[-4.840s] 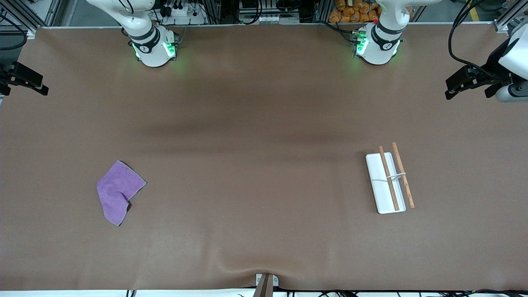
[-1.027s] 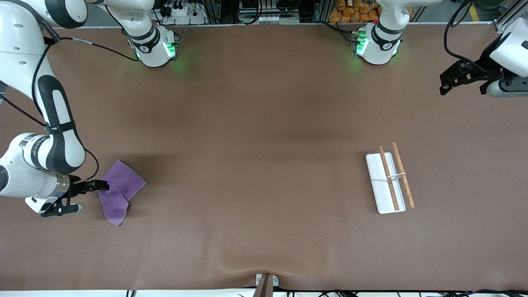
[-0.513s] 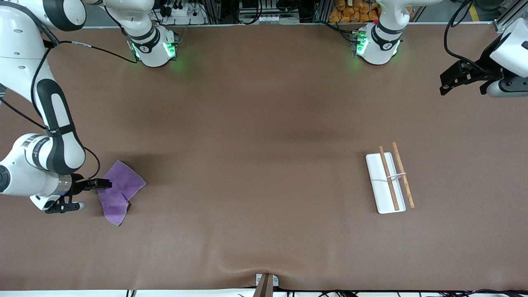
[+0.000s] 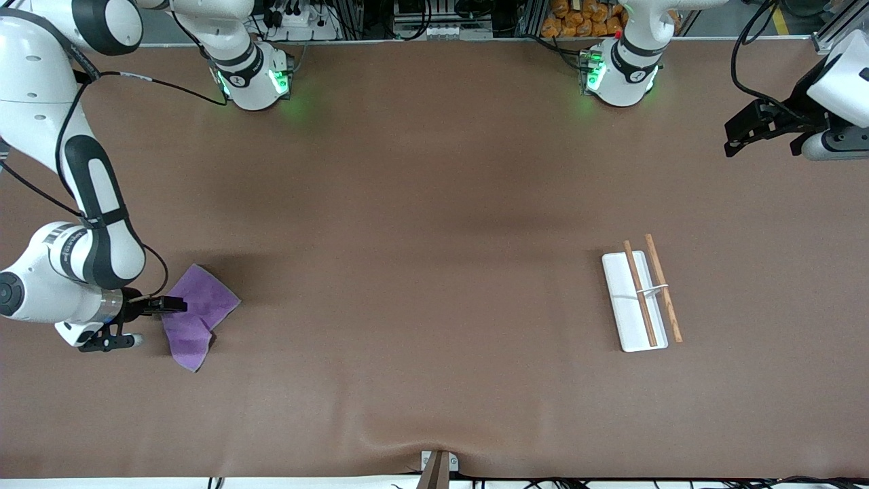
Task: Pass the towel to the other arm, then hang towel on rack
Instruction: 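Lower the right gripper onto the purple towel and close it, then lift the towel with the right gripper while the left gripper approaches, then reach the left gripper to the towel held by the right gripper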
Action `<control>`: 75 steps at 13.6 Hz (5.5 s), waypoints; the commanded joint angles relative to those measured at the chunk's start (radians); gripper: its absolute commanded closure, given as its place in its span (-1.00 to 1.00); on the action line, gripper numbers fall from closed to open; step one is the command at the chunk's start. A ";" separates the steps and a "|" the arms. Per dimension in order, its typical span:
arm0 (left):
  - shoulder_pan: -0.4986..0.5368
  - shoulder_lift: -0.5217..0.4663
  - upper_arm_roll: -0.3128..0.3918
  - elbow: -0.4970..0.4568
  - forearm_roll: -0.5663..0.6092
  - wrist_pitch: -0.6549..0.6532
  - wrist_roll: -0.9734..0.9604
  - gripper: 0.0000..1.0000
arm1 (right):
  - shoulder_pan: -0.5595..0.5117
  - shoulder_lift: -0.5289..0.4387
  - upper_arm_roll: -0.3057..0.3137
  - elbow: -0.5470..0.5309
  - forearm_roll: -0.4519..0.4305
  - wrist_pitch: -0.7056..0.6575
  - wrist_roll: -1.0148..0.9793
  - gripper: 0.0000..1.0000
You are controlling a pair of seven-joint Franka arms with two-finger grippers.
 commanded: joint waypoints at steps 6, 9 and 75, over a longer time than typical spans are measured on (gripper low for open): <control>0.006 -0.014 0.002 -0.009 -0.014 0.008 0.023 -1.00 | -0.023 0.004 0.011 0.001 0.065 0.000 -0.009 1.00; 0.006 -0.015 0.005 -0.009 -0.014 0.006 0.024 -1.00 | -0.020 -0.007 0.011 0.004 0.065 -0.005 -0.012 1.00; -0.369 0.635 -0.007 -0.005 -0.637 0.437 -0.701 -0.88 | 0.988 -0.246 0.023 0.170 0.065 -0.032 -0.272 1.00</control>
